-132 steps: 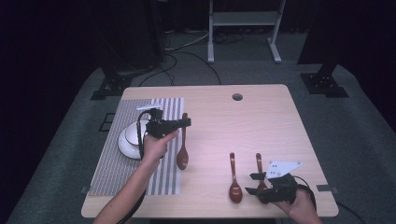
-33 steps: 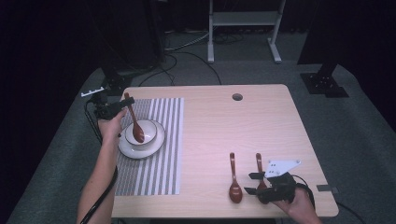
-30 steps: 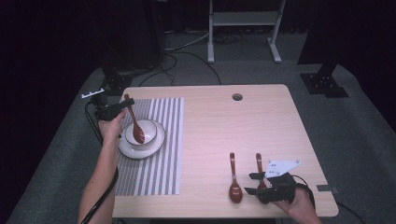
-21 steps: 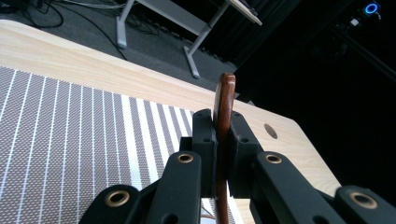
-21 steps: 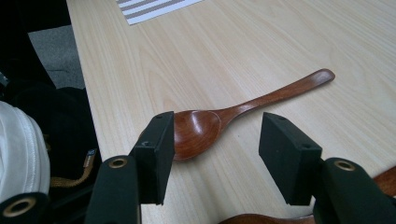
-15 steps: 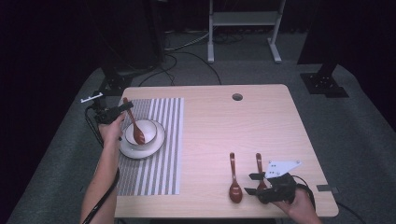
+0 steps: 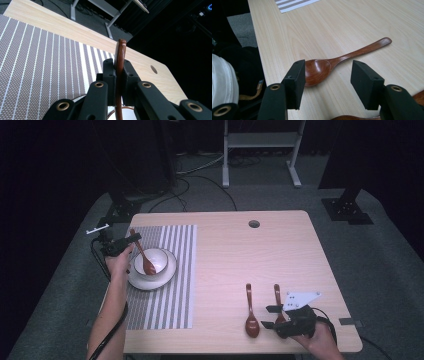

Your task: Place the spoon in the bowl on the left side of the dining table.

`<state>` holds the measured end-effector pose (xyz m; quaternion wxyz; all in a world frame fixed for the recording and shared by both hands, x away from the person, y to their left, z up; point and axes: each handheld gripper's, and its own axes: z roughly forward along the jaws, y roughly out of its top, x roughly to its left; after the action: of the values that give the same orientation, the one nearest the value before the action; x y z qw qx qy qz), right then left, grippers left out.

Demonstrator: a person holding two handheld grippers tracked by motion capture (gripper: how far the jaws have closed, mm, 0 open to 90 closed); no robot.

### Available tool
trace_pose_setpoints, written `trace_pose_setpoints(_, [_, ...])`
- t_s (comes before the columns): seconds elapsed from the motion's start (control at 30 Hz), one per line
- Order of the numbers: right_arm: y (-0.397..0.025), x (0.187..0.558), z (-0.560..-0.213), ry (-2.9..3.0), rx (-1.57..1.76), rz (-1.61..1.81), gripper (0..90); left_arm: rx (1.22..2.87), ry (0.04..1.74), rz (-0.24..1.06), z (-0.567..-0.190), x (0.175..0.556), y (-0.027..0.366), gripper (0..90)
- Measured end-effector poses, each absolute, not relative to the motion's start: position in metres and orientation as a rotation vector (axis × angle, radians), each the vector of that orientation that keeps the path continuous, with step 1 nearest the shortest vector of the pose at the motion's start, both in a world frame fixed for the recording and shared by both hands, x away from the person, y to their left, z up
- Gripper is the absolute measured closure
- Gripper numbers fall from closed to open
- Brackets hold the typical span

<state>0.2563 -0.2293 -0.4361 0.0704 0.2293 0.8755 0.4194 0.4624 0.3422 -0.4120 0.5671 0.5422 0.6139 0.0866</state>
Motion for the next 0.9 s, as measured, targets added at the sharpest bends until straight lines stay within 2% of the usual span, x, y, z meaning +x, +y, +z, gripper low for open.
trace_pose_setpoints(0.43, [-0.228, 0.257, -0.436, 2.639, 0.69, 1.257, 44.1, 1.269, 1.482, 0.196, -0.422, 0.461, 0.35, 81.2])
trace_pose_setpoints(0.9, [-0.228, 0.256, -0.436, 2.637, 0.696, 1.258, 44.0, 1.264, 1.501, 0.212, -0.426, 0.455, 0.358, 66.9])
